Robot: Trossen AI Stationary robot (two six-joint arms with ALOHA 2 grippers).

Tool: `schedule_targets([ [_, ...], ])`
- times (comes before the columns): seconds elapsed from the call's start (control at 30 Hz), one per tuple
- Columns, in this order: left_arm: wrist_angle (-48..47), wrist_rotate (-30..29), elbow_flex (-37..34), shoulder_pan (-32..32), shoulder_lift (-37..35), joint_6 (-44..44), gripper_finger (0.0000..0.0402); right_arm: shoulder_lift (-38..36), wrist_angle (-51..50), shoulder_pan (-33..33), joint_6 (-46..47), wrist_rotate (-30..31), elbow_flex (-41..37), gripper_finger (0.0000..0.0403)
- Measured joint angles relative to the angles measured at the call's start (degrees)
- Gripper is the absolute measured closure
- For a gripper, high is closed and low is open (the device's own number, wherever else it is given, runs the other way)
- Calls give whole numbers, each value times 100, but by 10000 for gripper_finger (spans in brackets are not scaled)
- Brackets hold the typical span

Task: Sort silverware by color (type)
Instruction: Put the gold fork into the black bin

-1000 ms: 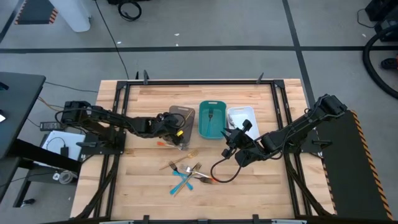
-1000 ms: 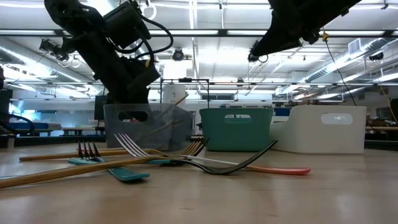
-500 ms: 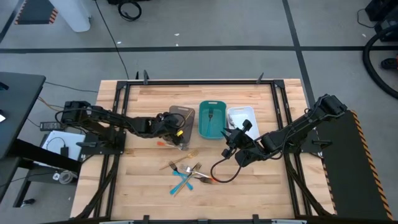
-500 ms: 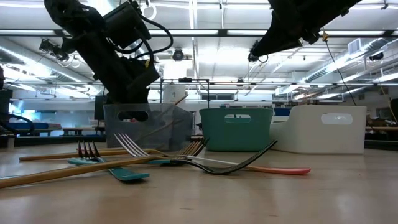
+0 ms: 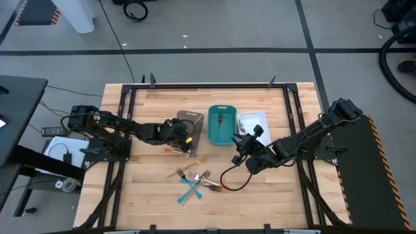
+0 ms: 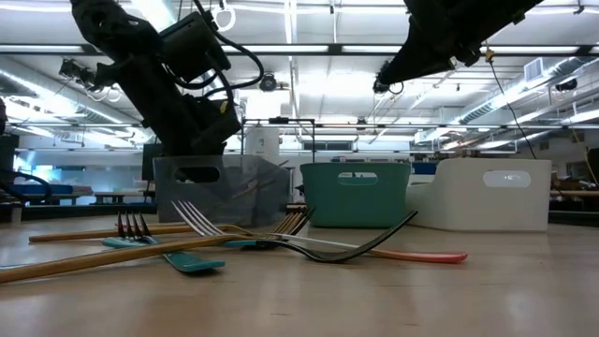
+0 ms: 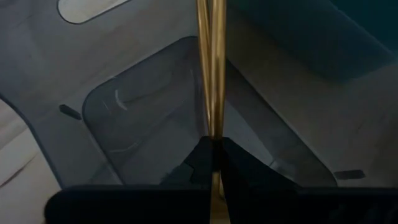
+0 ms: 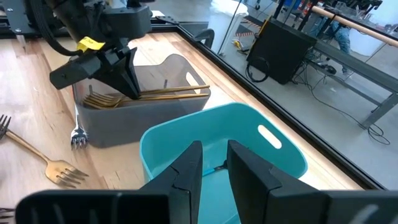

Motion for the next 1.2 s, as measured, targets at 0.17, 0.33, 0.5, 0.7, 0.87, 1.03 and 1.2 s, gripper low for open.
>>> schedule_targets([
  [0.17,-2,12,0,0,3,0,376,0,-3,0,0,-2,0,320],
  [0.33,-2,30,0,0,7,0,366,0,-2,0,0,0,0,320],
  [0.5,-117,130,-30,0,30,0,324,0,-4,0,0,-2,0,320],
  [0.7,-40,168,-20,2,24,-11,271,0,0,0,0,-2,0,320],
  [0.87,-38,161,-15,2,-173,75,240,0,0,0,0,-2,0,320],
  [1.03,-132,149,70,2,-557,366,215,0,18,0,0,-2,0,320],
  [1.2,-334,138,101,-7,-957,716,204,0,-5,16,-19,-4,0,320],
])
